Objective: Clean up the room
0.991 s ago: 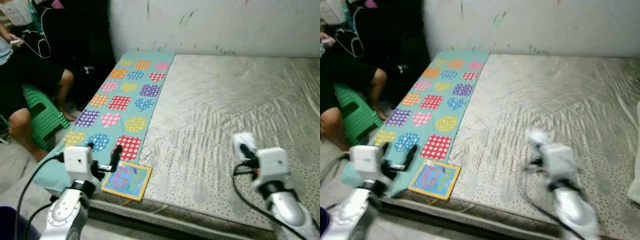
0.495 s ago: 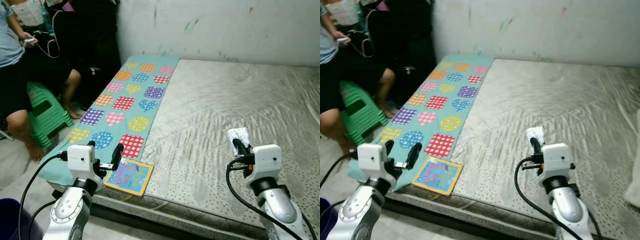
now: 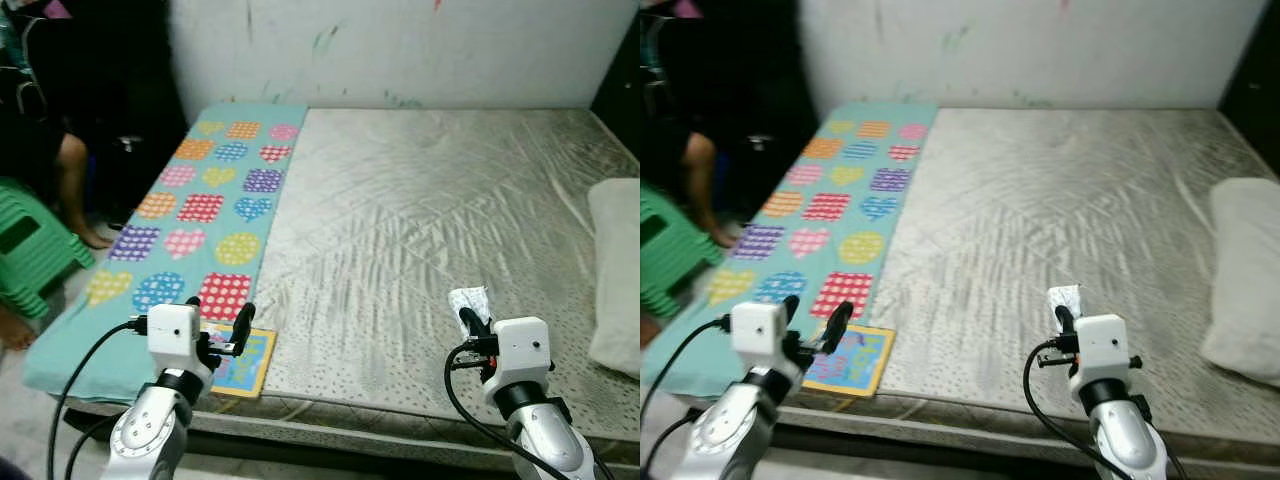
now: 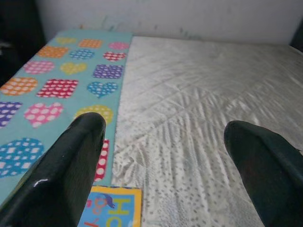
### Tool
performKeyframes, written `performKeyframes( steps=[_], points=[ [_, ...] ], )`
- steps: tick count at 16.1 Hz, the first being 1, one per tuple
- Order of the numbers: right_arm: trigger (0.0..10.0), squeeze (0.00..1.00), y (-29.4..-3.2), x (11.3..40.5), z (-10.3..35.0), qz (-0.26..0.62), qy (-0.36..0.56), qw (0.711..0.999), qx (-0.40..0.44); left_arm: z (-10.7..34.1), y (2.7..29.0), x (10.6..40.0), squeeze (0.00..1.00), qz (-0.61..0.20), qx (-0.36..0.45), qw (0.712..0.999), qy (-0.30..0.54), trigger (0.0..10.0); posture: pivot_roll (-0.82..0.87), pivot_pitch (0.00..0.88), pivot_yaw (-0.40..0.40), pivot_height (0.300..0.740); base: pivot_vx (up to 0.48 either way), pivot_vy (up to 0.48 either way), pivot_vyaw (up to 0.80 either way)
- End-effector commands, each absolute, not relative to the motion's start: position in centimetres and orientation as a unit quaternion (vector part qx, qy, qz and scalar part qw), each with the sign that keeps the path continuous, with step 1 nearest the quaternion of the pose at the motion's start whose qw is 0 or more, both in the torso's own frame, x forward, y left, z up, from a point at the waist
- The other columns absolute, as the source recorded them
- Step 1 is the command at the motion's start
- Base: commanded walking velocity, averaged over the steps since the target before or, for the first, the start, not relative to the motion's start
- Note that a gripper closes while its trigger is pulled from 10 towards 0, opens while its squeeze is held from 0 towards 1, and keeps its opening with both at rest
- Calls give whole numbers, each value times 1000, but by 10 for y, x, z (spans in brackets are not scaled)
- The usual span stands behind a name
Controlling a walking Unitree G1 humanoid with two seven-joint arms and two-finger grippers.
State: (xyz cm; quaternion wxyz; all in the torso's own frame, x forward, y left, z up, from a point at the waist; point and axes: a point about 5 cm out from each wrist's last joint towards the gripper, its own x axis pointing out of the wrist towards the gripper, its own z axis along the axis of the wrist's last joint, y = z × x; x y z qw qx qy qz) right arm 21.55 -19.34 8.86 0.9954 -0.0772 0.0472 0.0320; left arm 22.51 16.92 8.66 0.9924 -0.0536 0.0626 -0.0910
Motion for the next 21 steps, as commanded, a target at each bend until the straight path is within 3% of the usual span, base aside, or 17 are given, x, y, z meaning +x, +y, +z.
performKeyframes(
  steps=[1,5,9,21],
  points=[
    [10000,0,-183,221,103,53,21,995,-77,98,177,229,0,-93,-51,993,48,10000,-274,0,78,740,0,0,0],
    [10000,0,-190,226,108,13,-4,998,-69,99,173,249,0,-106,-61,992,27,10000,-311,0,114,740,0,0,0],
    [10000,0,-190,227,110,22,-9,997,-76,105,161,252,0,-138,-72,988,20,10000,-308,0,119,740,135,0,-800],
    [10000,0,-180,241,115,30,-29,998,-50,112,159,258,0,-141,-71,987,20,10000,-265,0,128,740,231,0,0]
  ],
)
